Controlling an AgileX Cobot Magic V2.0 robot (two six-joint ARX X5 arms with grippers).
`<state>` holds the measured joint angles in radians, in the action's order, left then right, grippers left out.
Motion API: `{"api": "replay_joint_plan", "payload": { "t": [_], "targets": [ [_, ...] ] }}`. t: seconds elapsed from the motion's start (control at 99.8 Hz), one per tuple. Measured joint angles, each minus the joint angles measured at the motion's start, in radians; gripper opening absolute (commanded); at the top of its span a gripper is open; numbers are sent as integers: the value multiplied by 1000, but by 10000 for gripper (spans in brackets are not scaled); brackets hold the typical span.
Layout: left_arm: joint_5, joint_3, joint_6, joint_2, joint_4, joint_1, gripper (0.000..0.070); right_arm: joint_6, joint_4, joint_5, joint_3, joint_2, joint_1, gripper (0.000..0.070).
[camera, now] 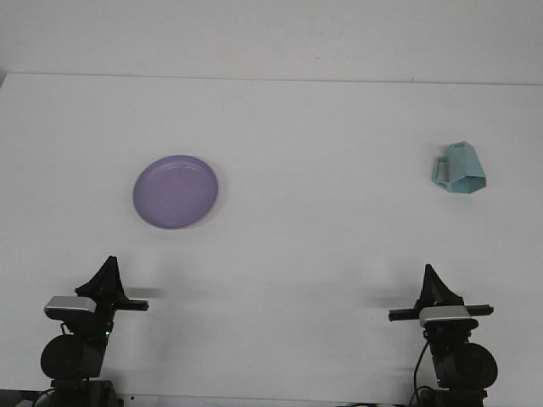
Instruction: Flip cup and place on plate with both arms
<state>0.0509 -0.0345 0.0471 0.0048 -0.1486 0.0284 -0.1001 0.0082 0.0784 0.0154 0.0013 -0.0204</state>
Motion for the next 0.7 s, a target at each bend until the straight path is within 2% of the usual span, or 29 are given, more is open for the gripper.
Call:
{"api": "replay_joint_plan", "payload": {
  "t": [0.24,0.421,0.481,0.611,0.701],
  "targets": [
    [0,0,0,0,0,0,15,17,0,0,0,0,0,0],
    [0,0,1,0,0,0,14,177,37,-5,0,0,0,0],
    [0,0,6,0,0,0,14,221,63,-43,5,0,0,0],
    [0,0,16,0,0,0,14,265,50,-181,89,33,0,0],
    [0,0,19,0,0,0,14,269,51,-210,190,103,0,0]
  ]
}}
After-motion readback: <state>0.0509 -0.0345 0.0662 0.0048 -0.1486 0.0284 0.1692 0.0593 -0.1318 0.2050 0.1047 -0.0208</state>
